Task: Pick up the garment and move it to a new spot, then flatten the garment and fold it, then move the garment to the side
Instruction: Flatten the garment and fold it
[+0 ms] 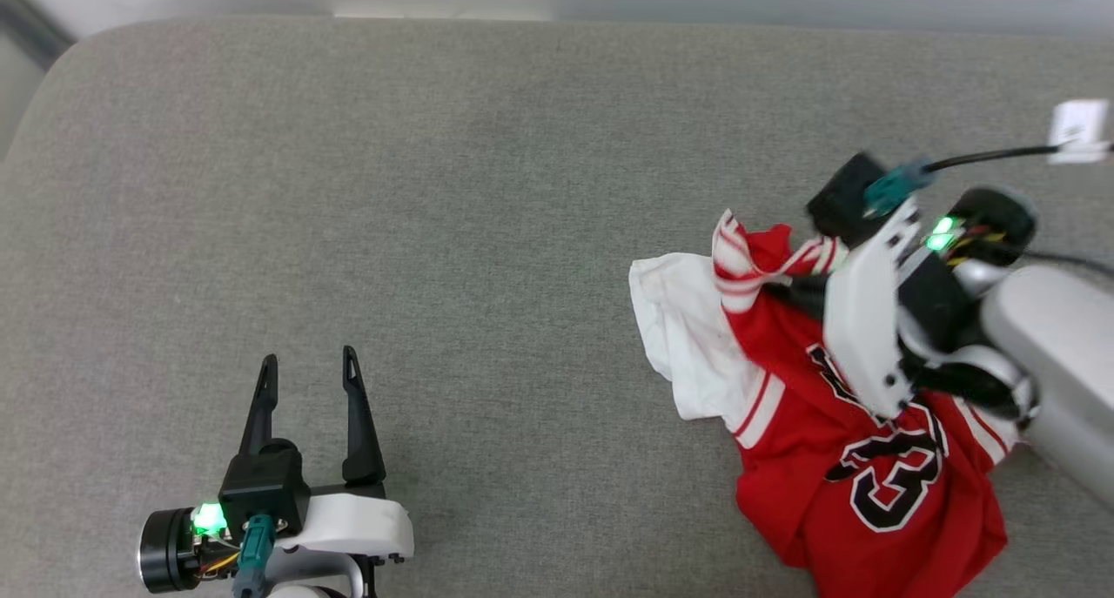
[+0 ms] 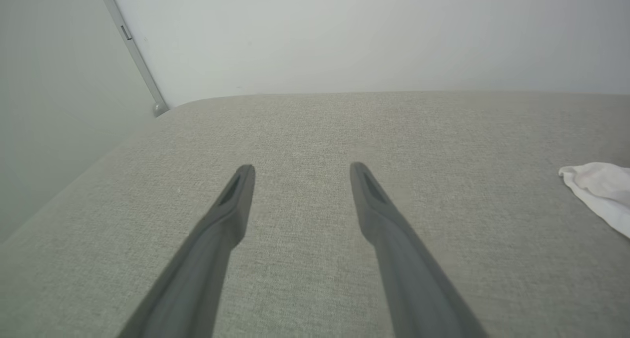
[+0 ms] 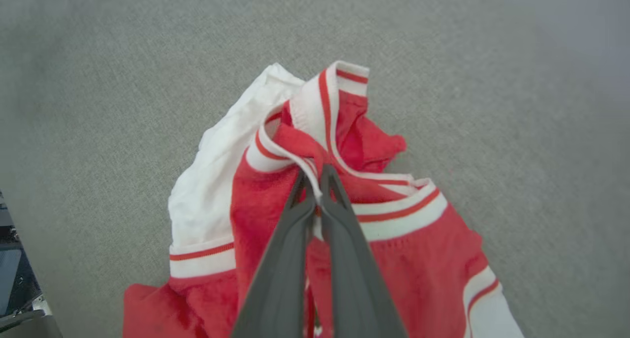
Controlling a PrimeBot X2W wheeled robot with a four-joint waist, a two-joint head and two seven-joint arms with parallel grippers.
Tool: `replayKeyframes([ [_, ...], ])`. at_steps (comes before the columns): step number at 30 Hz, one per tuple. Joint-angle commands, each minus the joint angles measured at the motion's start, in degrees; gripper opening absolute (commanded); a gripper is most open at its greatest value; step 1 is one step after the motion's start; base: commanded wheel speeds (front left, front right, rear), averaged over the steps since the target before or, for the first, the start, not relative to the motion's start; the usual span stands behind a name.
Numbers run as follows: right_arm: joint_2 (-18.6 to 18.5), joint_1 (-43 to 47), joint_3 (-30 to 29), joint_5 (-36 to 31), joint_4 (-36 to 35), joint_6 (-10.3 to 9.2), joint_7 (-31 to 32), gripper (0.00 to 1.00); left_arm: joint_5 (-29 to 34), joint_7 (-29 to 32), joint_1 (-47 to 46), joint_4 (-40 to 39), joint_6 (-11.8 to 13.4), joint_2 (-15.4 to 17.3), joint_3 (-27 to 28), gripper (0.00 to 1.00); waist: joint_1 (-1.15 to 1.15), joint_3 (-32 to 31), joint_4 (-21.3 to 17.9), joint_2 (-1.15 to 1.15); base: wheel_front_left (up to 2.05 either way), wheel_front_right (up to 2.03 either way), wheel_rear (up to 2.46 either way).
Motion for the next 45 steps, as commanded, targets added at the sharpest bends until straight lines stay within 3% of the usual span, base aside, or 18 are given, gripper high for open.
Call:
replayKeyframes([
  [1, 1.5, 0.5, 1.8, 1.0, 2.8, -0.04, 1.4, 0.0, 0.0, -0.1, -0.2, 0.1, 0.1, -0.1, -0.1, 1.0, -0.01, 0.5, 0.7, 0.0, 0.0, 0.0, 0.0],
  [6, 4.2, 2.3, 8.2, 1.4, 11.6, -0.04, 4.0, 0.0, -0.1, -0.1, -0.4, 0.6, 0.2, -0.2, -0.1, 1.0, -0.01, 0.6, 1.4, 0.0, 0.0, 0.0, 0.0],
  [9, 4.8, 3.2, 9.6, 2.1, 14.1, -0.06, 1.0, 0.0, -0.1, -0.1, -0.2, 0.9, 0.2, -0.2, 0.0, 1.0, -0.01, -0.1, 1.3, 0.0, 0.0, 0.0, 0.0],
  [10, 5.0, 2.9, 9.6, 1.7, 14.1, -0.06, -0.9, 0.39, 0.1, -0.1, -0.1, 1.0, 0.2, -0.2, 0.1, 1.0, -0.01, -0.4, 1.0, 0.0, 0.0, 0.0, 0.0],
  [11, 4.8, 2.3, 9.4, 1.0, 13.8, -0.06, -3.7, 1.0, 0.4, -0.1, -0.1, 1.1, -0.1, -0.2, 0.1, 1.0, -0.01, -0.8, 0.8, 0.0, 0.0, 0.0, 0.0],
  [12, 4.8, 2.3, 9.4, 1.0, 13.8, -0.06, -3.7, 1.0, 0.4, -0.1, -0.1, 1.1, -0.1, -0.2, 0.1, 1.0, -0.01, -0.8, 0.8, 0.0, 0.0, 0.0, 0.0],
  [18, 2.3, 2.4, 6.8, -1.9, 10.9, -0.05, -19.0, 1.0, 1.2, -0.1, -2.1, 1.8, -2.2, 2.2, 0.8, 1.0, -0.01, -4.0, -1.4, 0.0, 0.0, 0.0, 0.0],
  [22, 1.0, 4.8, 1.6, -4.9, 9.8, -0.05, -28.4, 1.0, 1.6, -0.1, -5.1, 3.3, -4.3, 5.3, 1.1, 1.0, -0.01, -5.9, -3.3, 0.0, 0.0, 0.0, 0.0],
  [27, 1.5, 9.7, -8.8, -12.1, 9.3, -0.04, -38.8, 1.0, 0.9, 1.5, -11.9, 5.6, -8.9, 8.8, 0.3, 1.0, -0.01, -6.8, -5.7, 0.0, 0.0, 0.0, 0.0],
  [31, 4.6, 16.0, -21.1, -19.2, 8.0, -0.04, -42.3, 1.0, 0.5, 6.9, -18.5, 7.3, -13.4, 11.3, -1.5, 1.0, -0.01, -6.7, -7.4, 0.0, 0.0, 0.0, 0.0],
  [36, 10.5, 25.9, -36.2, -31.0, 0.9, -0.04, -43.0, 1.0, -1.5, 14.0, -26.6, 7.8, -18.0, 12.8, -4.6, 1.0, -0.01, -5.6, -9.3, 0.0, 0.0, 0.0, 0.0],
  [41, 17.3, 35.5, -46.9, -38.2, -8.4, -0.04, -43.1, 1.0, -4.8, 25.5, -33.9, 9.8, -19.9, 15.2, -11.0, 1.0, -0.01, -4.0, -10.8, 0.0, 0.0, 0.0, 0.0],
  [45, 22.1, 40.5, -51.5, -41.1, -13.7, -0.04, -43.1, 1.0, -12.1, 33.6, -40.6, 10.3, -19.9, 18.6, -20.5, 1.0, -0.01, -2.5, -12.1, 0.0, 0.0, 0.0, 0.0],
])
